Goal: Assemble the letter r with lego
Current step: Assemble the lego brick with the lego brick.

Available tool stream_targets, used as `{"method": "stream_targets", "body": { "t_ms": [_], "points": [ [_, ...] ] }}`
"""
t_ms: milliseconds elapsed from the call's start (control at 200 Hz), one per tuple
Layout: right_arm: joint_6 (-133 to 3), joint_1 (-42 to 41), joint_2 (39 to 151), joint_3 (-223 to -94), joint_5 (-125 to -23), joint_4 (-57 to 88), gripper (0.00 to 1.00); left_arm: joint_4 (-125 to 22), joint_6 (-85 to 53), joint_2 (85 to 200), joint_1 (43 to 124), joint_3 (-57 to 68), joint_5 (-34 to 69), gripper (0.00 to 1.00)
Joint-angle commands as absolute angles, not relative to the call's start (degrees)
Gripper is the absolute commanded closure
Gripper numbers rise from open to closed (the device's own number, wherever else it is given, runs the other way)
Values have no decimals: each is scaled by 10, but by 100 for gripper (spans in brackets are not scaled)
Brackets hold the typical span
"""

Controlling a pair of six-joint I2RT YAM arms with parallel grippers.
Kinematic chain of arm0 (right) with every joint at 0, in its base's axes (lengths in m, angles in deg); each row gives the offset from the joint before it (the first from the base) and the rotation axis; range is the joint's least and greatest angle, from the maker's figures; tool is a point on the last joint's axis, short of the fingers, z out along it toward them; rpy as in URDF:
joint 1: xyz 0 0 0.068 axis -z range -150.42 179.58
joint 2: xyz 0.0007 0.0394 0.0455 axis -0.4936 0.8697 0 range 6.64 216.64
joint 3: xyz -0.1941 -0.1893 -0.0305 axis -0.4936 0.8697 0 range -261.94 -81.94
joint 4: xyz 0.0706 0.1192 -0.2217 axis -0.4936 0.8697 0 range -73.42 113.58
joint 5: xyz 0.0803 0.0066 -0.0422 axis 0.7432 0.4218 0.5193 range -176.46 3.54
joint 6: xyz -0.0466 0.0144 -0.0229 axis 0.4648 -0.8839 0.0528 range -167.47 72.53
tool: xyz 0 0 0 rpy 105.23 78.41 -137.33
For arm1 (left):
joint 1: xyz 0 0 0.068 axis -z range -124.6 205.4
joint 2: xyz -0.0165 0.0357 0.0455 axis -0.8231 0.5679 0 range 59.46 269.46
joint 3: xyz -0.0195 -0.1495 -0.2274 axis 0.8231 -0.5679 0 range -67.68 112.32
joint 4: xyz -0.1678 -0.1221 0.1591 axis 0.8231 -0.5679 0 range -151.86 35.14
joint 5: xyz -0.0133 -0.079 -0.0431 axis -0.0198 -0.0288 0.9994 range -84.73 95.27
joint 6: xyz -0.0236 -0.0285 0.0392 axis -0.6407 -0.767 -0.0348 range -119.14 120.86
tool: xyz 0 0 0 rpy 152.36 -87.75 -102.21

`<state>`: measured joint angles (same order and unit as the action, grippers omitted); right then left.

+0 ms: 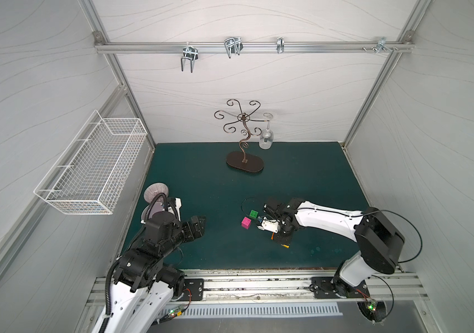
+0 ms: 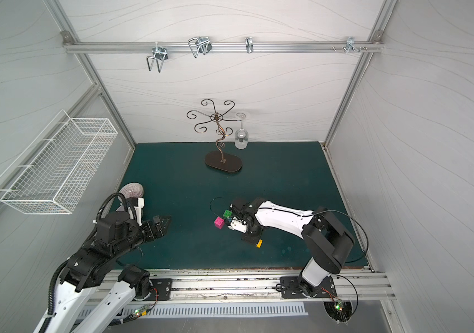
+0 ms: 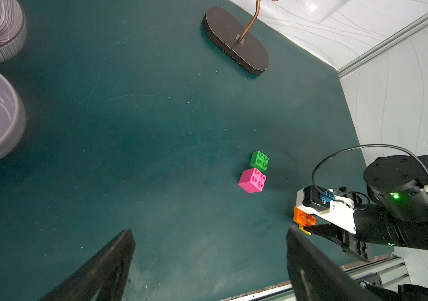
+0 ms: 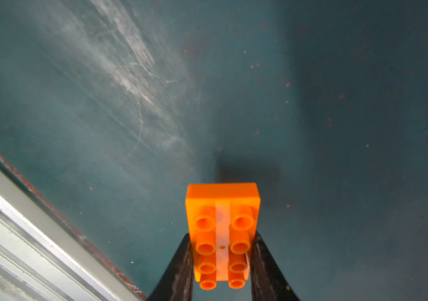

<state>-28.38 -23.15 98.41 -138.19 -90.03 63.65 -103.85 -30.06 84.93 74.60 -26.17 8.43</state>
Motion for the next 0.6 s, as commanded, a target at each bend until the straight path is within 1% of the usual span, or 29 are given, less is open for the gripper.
{"method": "stream_targets", "body": {
  "t_ms": [0, 595],
  "points": [
    [-280, -228, 988, -1387, -895, 649, 100, -1014, -308, 845, 748, -258, 74, 6],
    [-280, -224, 1002, -1368, -877, 619, 100, -1016, -308, 841, 749, -258, 73, 6]
  ]
}}
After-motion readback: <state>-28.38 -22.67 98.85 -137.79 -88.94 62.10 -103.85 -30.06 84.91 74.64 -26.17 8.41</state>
